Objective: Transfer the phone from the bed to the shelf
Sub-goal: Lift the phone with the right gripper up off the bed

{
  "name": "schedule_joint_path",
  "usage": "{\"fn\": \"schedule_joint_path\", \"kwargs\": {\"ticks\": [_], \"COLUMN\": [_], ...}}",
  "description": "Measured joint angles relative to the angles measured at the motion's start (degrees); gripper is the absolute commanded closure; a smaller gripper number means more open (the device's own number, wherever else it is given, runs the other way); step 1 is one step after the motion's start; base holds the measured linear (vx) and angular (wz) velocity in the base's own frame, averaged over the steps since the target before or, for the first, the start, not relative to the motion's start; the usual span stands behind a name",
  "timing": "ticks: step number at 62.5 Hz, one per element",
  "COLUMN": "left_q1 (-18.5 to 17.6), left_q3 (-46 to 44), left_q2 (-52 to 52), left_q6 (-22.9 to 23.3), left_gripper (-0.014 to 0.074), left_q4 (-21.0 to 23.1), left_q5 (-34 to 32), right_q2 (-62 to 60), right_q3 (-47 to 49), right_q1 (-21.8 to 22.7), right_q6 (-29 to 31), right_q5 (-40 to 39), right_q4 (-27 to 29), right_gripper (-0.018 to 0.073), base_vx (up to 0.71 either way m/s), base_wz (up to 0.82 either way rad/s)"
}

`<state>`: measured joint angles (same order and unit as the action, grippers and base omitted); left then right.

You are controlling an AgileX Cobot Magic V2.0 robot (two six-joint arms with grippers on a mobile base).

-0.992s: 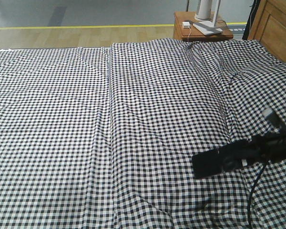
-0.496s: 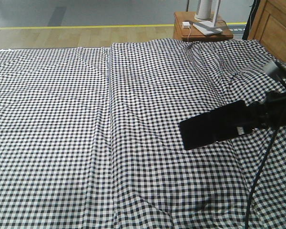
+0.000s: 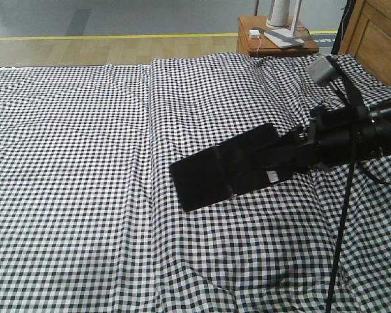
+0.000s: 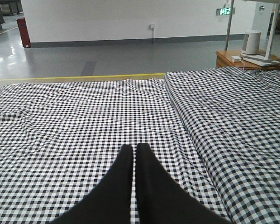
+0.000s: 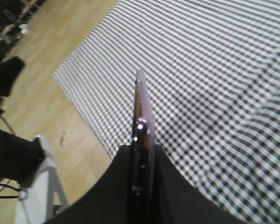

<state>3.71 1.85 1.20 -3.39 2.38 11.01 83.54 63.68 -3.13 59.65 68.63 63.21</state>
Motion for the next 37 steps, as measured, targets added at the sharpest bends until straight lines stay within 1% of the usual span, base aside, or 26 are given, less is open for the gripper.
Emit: {"fn": "schedule_joint_path", "kwargs": {"ticks": [11,21,29,37], "left_q1": [0.0,0.0,0.0,0.0], "left_q3": [0.0,0.0,0.0,0.0], "left_q2": [0.0,0.0,0.0,0.0], "left_q6": [0.0,0.0,0.0,0.0], "left_gripper": [0.0595,0.0595,0.0595,0.0595], "left_q4": [0.0,0.0,0.0,0.0], "left_q5": [0.0,0.0,0.0,0.0], "right_q2": [-3.56,-6.01,-7.96,-9.74], "right_q3": [-0.02,-0.02,-0.02,-0.02], "right_q1": [-6.52,-11.32,-14.06,-15.57], "right_q6": [-1.57,-2.35,-3.42,-3.76], "right_q5": [0.51,0.69,0.93,1.02], "right_q4": [1.11,1.09,1.12,1.18], "right_gripper": [0.0561,0.0561,0.0561,0.0561], "base_vx": [0.0,0.0,0.0,0.0], "base_wz": [0.0,0.0,0.0,0.0]}}
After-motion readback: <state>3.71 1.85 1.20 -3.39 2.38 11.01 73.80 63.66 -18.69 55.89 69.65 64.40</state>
